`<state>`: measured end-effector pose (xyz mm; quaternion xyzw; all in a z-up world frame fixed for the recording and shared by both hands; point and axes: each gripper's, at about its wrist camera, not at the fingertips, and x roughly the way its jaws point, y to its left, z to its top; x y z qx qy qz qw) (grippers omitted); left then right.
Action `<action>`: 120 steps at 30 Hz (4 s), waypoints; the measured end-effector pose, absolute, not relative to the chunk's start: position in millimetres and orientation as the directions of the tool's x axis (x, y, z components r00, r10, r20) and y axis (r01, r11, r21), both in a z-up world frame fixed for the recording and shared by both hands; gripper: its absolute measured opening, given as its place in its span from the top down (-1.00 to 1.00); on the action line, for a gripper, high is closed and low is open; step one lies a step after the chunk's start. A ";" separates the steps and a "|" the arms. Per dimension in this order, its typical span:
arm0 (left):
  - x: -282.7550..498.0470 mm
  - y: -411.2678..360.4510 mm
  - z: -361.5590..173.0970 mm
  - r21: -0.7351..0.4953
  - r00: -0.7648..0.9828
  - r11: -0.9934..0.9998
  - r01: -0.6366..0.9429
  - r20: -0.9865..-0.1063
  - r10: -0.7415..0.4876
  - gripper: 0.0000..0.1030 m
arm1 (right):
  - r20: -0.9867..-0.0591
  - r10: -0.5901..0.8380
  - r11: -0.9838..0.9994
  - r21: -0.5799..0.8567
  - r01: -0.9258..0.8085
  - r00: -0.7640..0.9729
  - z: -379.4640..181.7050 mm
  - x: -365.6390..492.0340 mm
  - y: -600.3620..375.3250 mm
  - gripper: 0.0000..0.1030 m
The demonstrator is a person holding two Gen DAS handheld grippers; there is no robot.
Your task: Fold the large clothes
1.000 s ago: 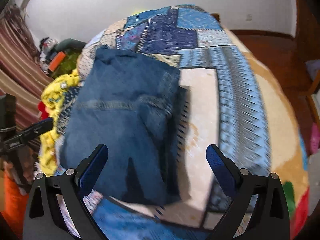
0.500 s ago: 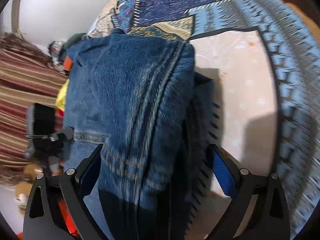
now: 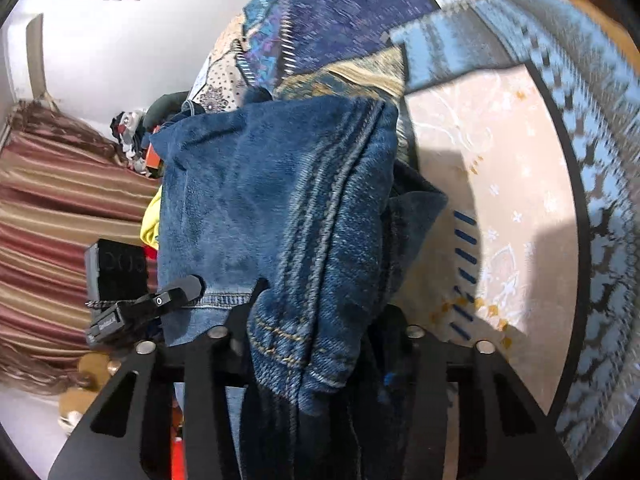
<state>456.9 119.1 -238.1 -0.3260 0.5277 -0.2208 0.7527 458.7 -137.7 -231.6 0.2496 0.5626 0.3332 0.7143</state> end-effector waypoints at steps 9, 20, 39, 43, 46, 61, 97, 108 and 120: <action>412.2 174.9 -134.1 -0.663 0.510 0.740 0.115 -0.600 -0.617 0.00 | -0.591 0.778 0.625 0.692 -0.361 0.215 -149.9 430.5 -84.2 0.32; 381.3 284.7 -66.5 -0.595 0.666 0.796 0.113 -0.550 -0.505 0.00 | -0.492 0.829 0.554 0.660 -0.507 0.265 -80.2 407.1 19.3 0.32; 441.0 421.2 -251.3 -0.647 0.491 0.720 -0.252 -0.726 -0.481 -0.08 | -0.668 0.739 0.645 0.660 -0.386 0.091 -228.7 488.7 165.2 0.32; 432.2 419.8 -247.6 -0.632 0.521 0.732 -0.255 -0.728 -0.446 -0.30 | -0.687 0.716 0.669 0.626 -0.402 0.122 -229.1 487.5 161.2 0.12; 418.6 407.8 -234.0 -0.514 0.525 0.815 -0.269 -0.788 -0.323 -0.61 | -0.751 0.633 0.733 0.503 -0.459 0.188 -216.5 469.2 159.4 -0.14; 302.6 354.0 -199.9 -0.251 0.474 0.936 -0.248 -0.874 -0.109 -0.80 | -0.841 0.473 0.764 0.242 -0.599 0.264 -193.2 389.3 121.1 -0.55; 21.5 164.8 43.1 -0.038 0.970 0.974 -0.221 -0.114 0.216 -0.97 | -0.134 0.653 0.757 0.069 -0.650 0.746 30.3 115.7 11.4 -0.65; 19.5 156.0 37.5 -0.040 0.967 0.973 -0.227 -0.124 0.221 -0.99 | -0.138 0.627 0.778 0.072 -0.624 0.767 28.6 111.5 5.4 -0.87; 23.4 153.7 33.2 -0.037 0.966 0.972 -0.230 -0.127 0.224 -0.99 | -0.122 0.594 0.804 0.057 -0.592 0.795 27.1 108.1 -0.6 -1.00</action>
